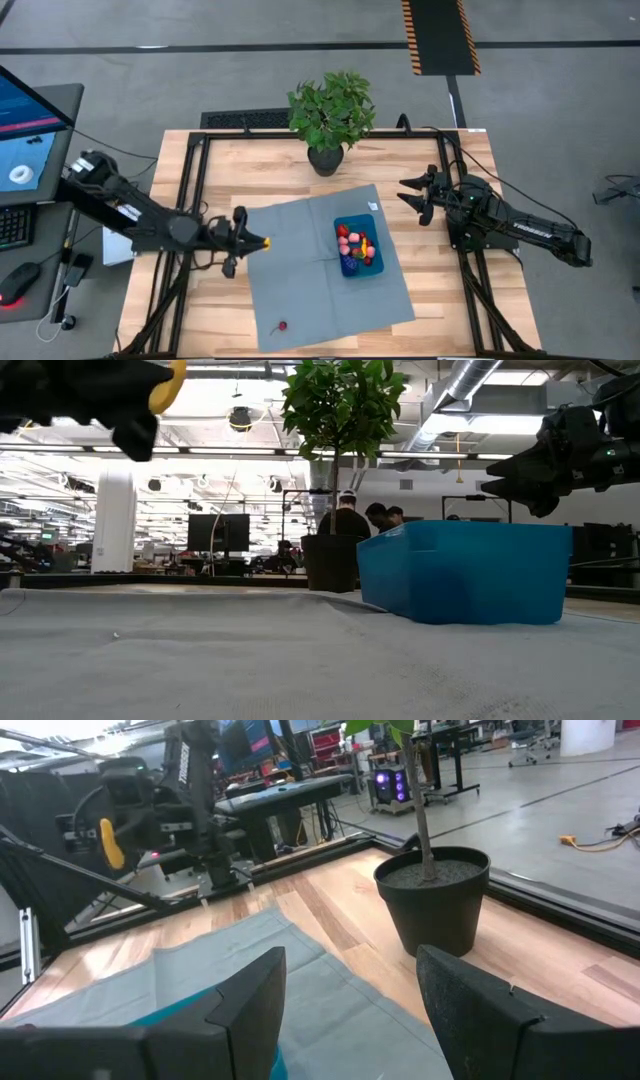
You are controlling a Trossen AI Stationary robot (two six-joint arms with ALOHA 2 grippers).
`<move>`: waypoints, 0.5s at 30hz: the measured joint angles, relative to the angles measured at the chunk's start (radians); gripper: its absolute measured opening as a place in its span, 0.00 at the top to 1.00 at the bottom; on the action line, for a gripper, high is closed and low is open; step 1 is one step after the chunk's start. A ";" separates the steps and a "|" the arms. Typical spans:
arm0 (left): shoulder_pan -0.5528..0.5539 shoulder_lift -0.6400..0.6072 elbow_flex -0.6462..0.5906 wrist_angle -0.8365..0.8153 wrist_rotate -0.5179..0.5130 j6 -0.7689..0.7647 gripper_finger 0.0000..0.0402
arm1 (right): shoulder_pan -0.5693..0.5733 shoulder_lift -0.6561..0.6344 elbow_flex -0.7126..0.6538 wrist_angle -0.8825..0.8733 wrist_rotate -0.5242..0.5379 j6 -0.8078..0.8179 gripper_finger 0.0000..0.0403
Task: Pick and placing Produce into tupperware
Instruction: Put the corn into the bin
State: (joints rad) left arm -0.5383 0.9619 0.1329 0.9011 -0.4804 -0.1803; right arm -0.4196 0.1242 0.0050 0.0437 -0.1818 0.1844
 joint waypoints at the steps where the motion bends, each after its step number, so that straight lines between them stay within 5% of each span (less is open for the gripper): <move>1: 0.041 0.000 -0.002 0.011 0.066 -0.009 0.94 | 0.000 0.000 0.000 0.000 0.000 0.000 0.38; 6: 0.225 0.008 -0.003 0.173 0.329 -0.080 0.94 | 0.000 0.000 0.000 0.000 0.000 0.000 0.38; 10: 0.276 0.005 -0.001 0.299 0.108 -0.386 0.94 | 0.000 0.000 0.000 0.000 0.000 0.000 0.38; 15: 0.323 -0.012 -0.002 0.303 -0.041 -0.572 0.94 | 0.000 0.000 0.000 0.000 0.000 0.000 0.38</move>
State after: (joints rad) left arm -0.2155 0.9501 0.1307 1.2039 -0.5214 -0.7522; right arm -0.4194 0.1242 0.0048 0.0437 -0.1818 0.1844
